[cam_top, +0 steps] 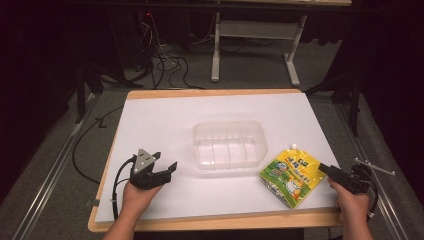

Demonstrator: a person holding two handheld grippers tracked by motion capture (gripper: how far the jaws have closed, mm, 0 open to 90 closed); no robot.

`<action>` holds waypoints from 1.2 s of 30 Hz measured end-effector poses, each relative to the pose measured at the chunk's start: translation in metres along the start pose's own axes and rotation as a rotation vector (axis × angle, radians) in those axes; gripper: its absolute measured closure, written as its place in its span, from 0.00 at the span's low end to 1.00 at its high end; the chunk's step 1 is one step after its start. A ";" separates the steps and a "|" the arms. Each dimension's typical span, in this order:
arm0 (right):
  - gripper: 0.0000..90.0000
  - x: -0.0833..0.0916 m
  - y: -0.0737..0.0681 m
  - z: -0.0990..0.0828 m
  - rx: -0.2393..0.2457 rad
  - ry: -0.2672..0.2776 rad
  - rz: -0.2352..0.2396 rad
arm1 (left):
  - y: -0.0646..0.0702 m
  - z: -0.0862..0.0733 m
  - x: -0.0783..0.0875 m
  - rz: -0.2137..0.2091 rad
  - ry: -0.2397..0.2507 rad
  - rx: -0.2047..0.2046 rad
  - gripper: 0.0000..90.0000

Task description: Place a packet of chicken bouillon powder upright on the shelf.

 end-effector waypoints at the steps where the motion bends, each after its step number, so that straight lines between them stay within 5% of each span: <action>1: 0.46 0.000 -0.001 0.000 -0.010 -0.005 0.000 | 0.000 0.000 0.000 0.000 -0.002 0.000 0.33; 7: 0.48 -0.003 -0.008 -0.001 -0.001 -0.009 0.034 | 0.002 0.000 -0.001 0.000 -0.005 -0.004 0.33; 9: 0.50 0.004 -0.014 0.002 -0.030 0.020 0.089 | 0.002 0.000 0.000 0.003 -0.005 -0.005 0.33; 14: 0.56 0.011 -0.033 0.001 0.026 0.039 0.160 | 0.002 0.000 -0.002 0.005 -0.008 -0.001 0.33; 36: 0.61 -0.003 -0.027 -0.008 0.030 -0.037 0.116 | 0.004 0.003 0.001 0.002 0.007 -0.016 0.33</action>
Point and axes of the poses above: each handheld gripper's, and its own axes: x roughly backward along the jaws, z roughly out of its top, y roughly to its right, the point moved 5 cm from there along -x, roughly forward along the jaws, and after that the axes turned 14 degrees about -x, right-handed, at the moved point
